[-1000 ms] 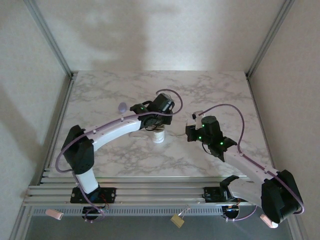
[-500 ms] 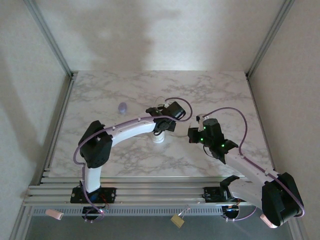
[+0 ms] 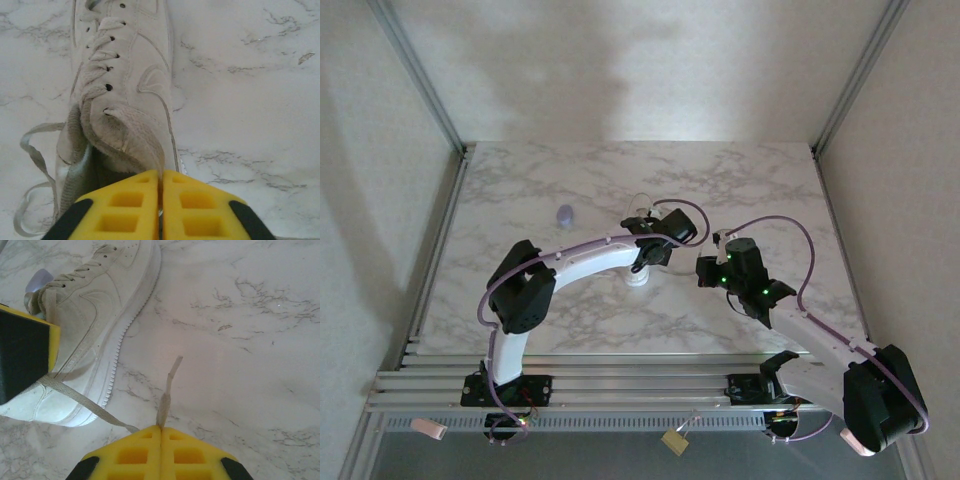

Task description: Tie the shoes

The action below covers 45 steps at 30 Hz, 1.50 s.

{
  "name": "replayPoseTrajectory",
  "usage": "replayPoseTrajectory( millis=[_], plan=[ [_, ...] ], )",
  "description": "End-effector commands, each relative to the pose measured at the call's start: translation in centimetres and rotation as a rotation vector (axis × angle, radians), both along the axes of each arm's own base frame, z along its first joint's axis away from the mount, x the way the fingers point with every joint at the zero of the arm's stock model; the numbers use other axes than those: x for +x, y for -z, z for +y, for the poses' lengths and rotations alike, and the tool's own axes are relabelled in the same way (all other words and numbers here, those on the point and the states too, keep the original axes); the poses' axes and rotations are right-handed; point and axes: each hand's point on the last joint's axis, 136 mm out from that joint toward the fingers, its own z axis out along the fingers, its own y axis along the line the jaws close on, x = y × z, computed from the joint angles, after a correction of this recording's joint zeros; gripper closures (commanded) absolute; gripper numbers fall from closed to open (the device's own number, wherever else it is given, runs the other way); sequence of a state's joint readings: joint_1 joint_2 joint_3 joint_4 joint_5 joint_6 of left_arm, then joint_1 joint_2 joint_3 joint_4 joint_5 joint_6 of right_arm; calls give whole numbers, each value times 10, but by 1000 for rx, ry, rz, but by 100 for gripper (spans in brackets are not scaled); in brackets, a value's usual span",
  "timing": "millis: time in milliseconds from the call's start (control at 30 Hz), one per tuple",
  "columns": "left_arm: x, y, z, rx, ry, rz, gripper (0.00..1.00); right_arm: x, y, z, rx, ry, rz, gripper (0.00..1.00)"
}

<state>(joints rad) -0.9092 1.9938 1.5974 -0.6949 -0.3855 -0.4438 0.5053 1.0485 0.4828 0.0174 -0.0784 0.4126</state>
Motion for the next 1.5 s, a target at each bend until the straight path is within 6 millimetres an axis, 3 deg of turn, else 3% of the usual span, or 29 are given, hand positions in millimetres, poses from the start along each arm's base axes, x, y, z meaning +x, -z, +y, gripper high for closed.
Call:
replayPoseTrajectory(
  millis=[0,167,367,567,800,900,1033,1233,1467],
  plan=[
    [4,-16,2,19,-18,-44,97,-1,3,-4,2,14,-4,100],
    [8,-44,1,-35,-30,-101,100,-2,1,-2,-1,-9,-22,100],
    [8,-84,-1,-241,-6,-132,100,-8,-12,20,19,-186,-112,100],
    [7,-94,3,-413,22,-80,100,-11,-26,48,40,-385,-207,100],
    [6,-94,7,-477,36,-52,100,-17,-22,81,44,-645,-160,100],
    [5,-91,13,-458,28,-51,100,-10,-26,87,50,-657,-179,100],
    [4,-77,30,-399,4,-50,73,3,-28,82,25,-585,-179,100],
    [4,-61,50,-415,-8,-12,69,1,-20,73,-7,-538,-147,100],
    [5,-44,54,-420,6,37,52,-1,-18,69,-5,-524,-137,100]
  ],
)
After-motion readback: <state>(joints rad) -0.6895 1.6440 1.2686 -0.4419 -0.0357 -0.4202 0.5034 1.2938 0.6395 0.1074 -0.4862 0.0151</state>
